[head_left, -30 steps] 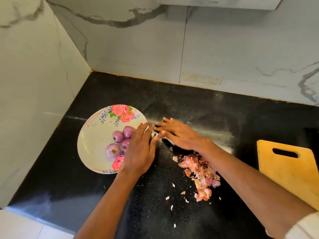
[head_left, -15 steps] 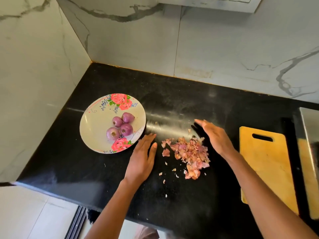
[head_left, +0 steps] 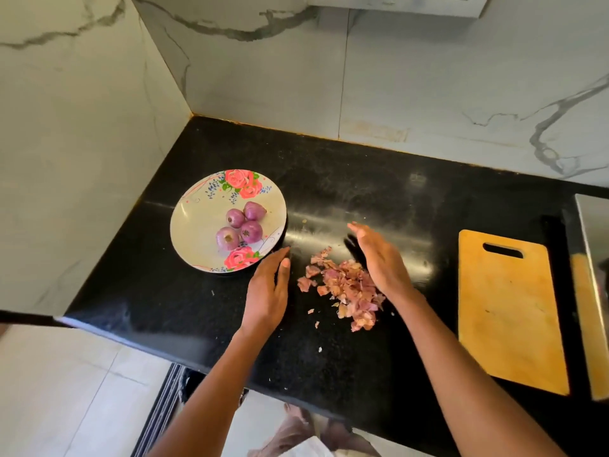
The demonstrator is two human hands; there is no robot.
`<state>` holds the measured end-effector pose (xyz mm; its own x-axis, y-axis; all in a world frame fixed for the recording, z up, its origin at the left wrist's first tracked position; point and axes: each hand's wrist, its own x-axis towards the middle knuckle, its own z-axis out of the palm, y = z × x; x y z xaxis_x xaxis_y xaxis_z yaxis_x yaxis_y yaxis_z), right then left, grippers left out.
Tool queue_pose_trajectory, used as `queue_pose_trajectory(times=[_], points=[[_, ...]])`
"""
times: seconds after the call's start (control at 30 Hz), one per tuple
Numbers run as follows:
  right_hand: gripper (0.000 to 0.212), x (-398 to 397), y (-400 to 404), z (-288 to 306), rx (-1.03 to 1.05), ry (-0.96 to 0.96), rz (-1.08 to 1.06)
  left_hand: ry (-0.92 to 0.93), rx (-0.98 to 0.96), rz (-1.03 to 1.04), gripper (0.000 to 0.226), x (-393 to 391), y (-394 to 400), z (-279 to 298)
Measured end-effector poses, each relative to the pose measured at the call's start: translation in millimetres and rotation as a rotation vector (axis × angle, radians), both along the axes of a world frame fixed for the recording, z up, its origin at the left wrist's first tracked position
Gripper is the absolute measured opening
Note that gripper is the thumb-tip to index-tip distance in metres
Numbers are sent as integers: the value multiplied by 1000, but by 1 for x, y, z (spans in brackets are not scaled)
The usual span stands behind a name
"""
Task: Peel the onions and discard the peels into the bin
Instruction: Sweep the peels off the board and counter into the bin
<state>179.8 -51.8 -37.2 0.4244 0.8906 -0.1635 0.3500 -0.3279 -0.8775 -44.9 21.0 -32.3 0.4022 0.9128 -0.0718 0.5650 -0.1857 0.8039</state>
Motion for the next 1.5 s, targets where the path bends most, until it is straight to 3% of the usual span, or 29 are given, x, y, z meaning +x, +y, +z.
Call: queue_pose_trajectory(times=[0.17,0.33,0.4,0.53,0.6,0.73,0.83,0.9,0.97,1.03,1.13,1.23,1.3,1.4,1.5], points=[[49,-27,49,-3,-152,-227,389,50,55,12,40,-40,-1,-9],[57,-53,30,1,-241,-300,727,109,-8,-48,53,-56,-5,-18],[54,-45,12,9,-202,-248,682,90,-43,-91,54,-53,-8,-20],[44,-16,-36,8,3,7,-73,63,-87,-202,55,-30,-18,-25],[44,-14,-55,-7,-19,-37,-267,42,-93,-250,59,-15,-25,-28],[64,-43,-48,-25,-45,-174,-190,-23,-109,-342,57,12,-34,-29],[54,-69,-34,-29,-31,-217,-66,-149,-145,-280,46,18,-33,-24],[50,-75,-35,-29,5,-134,-26,-187,-134,-233,41,10,-28,-21],[55,-66,-37,-29,58,-20,-116,-173,-127,-189,43,-4,-19,-18],[64,-55,-34,-30,61,-38,-218,-150,-120,-136,43,-20,-9,-18],[72,-58,-22,-32,-21,-192,-32,-127,-97,-105,41,-36,-5,-17],[60,-69,-23,-30,-63,-262,178,-86,-69,-140,43,-46,-10,-17],[57,-71,-29,-28,-68,-413,253,-41,-43,-185,46,-51,-13,-19],[70,-78,-33,-28,-118,-717,392,8,-27,-200,51,-58,-15,-24],[72,-83,-29,-35,-158,-827,451,8,-29,-187,54,-61,-16,-22]])
